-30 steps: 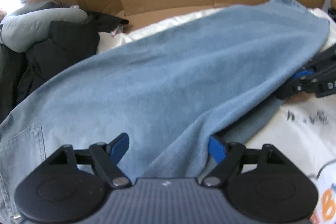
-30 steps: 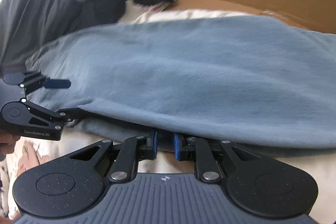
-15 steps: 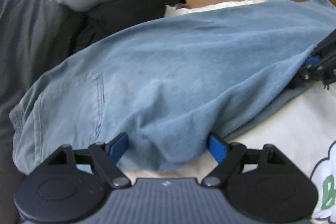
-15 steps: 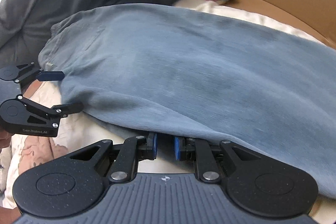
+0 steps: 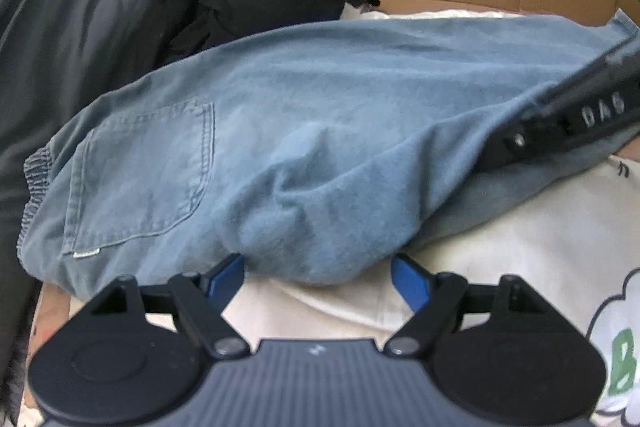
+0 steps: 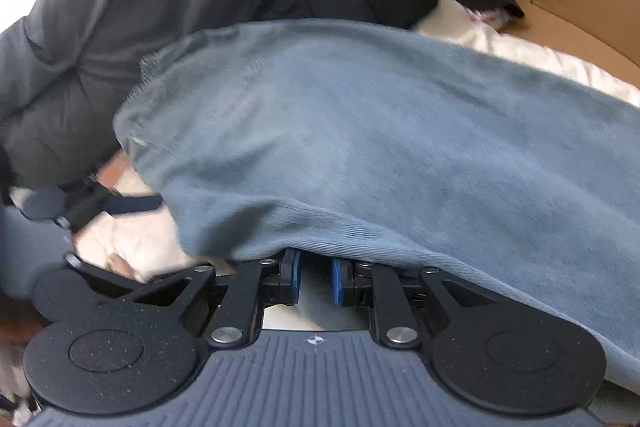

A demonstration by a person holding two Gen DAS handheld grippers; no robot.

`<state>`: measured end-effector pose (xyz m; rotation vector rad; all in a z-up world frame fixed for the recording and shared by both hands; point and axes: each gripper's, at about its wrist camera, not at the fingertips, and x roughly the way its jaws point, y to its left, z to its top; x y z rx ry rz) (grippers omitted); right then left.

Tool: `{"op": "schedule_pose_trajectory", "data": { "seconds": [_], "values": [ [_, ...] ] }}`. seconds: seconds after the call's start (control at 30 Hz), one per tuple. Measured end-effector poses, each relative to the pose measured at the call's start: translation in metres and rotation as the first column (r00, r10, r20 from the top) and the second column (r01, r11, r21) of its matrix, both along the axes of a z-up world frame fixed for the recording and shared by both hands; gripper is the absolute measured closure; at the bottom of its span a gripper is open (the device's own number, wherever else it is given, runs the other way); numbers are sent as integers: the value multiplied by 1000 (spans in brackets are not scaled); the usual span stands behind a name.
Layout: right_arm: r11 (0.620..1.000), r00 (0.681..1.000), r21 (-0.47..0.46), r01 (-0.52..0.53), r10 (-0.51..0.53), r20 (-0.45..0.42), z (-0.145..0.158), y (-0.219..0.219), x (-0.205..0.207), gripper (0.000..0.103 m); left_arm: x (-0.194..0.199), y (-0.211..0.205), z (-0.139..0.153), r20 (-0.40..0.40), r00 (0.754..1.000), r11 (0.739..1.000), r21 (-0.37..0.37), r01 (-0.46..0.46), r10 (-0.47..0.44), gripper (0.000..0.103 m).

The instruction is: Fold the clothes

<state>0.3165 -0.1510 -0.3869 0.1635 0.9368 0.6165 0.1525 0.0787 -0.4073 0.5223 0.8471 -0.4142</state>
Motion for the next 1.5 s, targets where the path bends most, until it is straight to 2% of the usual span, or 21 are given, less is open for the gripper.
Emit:
{"op": "schedule_pose_trajectory", "data": {
  "seconds": [0.13,0.3,0.37,0.53,0.7,0.77,0.87,1.0,1.17,1.27,1.4,1.47,1.5],
  "values": [
    [999,1000,50,18,-18,5,10,1,3,87,8,0,-1,-2,997,997,-33,-74,74,20],
    [999,1000,46,3,-3,9,9,5,0,87,19,12,19,74,987,985,-101,-138,145,19],
    [1000,1000,26,-15,15,14,5,13,-2,87,25,19,24,79,983,979,-128,-157,168,19],
    [999,998,-21,-47,48,27,-5,31,-5,87,34,32,28,23,977,959,-198,-204,212,19],
    [999,999,-43,32,-32,-4,-16,43,-3,88,35,37,30,-3,970,942,-241,-235,242,19],
    [997,1000,-75,3,-5,-30,-24,53,-7,87,37,38,29,-17,969,938,-246,-244,247,19],
    [994,1000,-104,-23,23,-4,-24,57,-12,86,36,40,25,-47,964,930,-251,-267,263,19],
    [1000,998,-28,10,-12,-56,-28,45,-4,86,35,46,13,-144,938,895,-283,-343,314,19],
    [1000,999,-25,15,-16,-49,-29,45,-4,85,33,54,0,-272,896,835,-342,-430,350,20],
    [1000,998,-17,20,-21,-51,-29,43,-3,84,30,53,-5,-310,883,819,-353,-452,353,25],
    [1000,999,-21,10,-11,-39,-28,42,-3,84,28,45,-8,-306,893,823,-371,-430,329,29],
    [1000,999,-21,8,-9,-36,-28,41,-4,84,31,43,-10,-303,894,817,-383,-430,329,37],
    [1000,999,-22,8,-9,-34,-28,41,-4,84,34,42,-11,-305,893,813,-387,-435,332,45]
  ]
}}
